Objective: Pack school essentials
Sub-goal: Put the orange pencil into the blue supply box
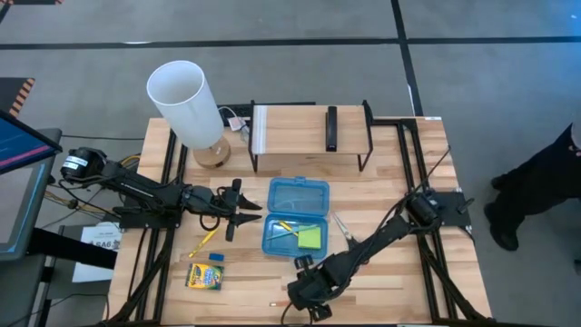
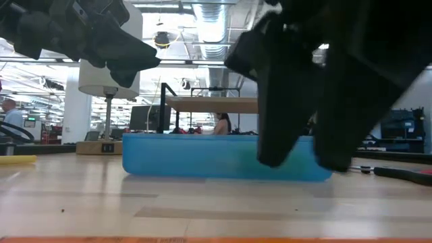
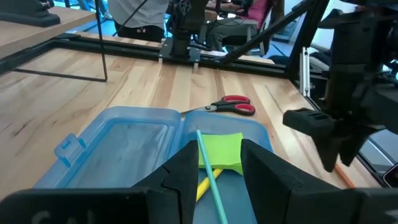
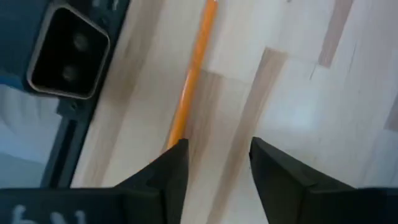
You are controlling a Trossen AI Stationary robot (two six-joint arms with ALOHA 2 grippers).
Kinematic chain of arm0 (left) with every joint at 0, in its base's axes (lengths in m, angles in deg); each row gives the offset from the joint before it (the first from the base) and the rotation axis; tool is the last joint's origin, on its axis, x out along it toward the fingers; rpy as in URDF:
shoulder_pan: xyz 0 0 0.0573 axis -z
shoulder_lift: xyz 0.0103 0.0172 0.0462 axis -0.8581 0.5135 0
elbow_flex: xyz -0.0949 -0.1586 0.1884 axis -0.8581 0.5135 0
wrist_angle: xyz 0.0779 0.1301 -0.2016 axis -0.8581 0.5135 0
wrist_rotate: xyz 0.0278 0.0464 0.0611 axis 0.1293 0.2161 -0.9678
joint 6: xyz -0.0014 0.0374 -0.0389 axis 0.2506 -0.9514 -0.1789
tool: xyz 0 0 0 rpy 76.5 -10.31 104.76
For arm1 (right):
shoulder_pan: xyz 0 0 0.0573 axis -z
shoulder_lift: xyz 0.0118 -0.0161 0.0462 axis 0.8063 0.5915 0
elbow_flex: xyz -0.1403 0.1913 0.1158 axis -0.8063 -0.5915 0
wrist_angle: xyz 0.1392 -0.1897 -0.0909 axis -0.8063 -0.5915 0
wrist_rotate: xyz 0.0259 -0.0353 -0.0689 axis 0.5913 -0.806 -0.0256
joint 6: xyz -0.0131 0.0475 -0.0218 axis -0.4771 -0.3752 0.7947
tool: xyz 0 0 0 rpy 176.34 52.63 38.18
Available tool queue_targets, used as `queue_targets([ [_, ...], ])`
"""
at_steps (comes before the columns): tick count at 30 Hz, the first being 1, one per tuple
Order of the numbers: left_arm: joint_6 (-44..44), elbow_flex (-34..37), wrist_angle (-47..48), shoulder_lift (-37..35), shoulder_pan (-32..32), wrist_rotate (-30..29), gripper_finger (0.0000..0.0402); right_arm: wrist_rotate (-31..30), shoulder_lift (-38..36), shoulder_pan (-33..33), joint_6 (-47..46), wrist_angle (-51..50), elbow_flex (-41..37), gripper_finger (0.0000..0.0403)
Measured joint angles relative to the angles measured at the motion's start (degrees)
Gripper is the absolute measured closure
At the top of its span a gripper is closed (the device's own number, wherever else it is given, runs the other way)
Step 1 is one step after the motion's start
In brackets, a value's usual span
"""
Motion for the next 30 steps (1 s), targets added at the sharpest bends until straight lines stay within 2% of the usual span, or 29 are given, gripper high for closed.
queue_targets([
  [5, 0.3, 0.0, -0.3, 0.0, 0.0, 0.7, 0.0294, 0.1, -0.6, 0.9, 1.2, 0.4, 0.0, 0.0195],
  [12, 1.7, 0.0, -0.4, 0.0, 3.5, 1.8, 0.0294, -2.0, -3.0, 1.9, 1.3, -0.3, 0.0, 0.0213],
  [24, 4.2, -0.5, -1.6, 0.0, 18.3, -12.6, 0.0294, -4.5, -3.6, -3.9, -2.6, 3.5, 0.0, 0.0211],
  [30, 4.4, -0.9, -2.1, 0.0, 22.6, -18.3, 0.0294, -5.6, -3.8, -6.1, -4.3, 3.7, 0.0, 0.0202],
])
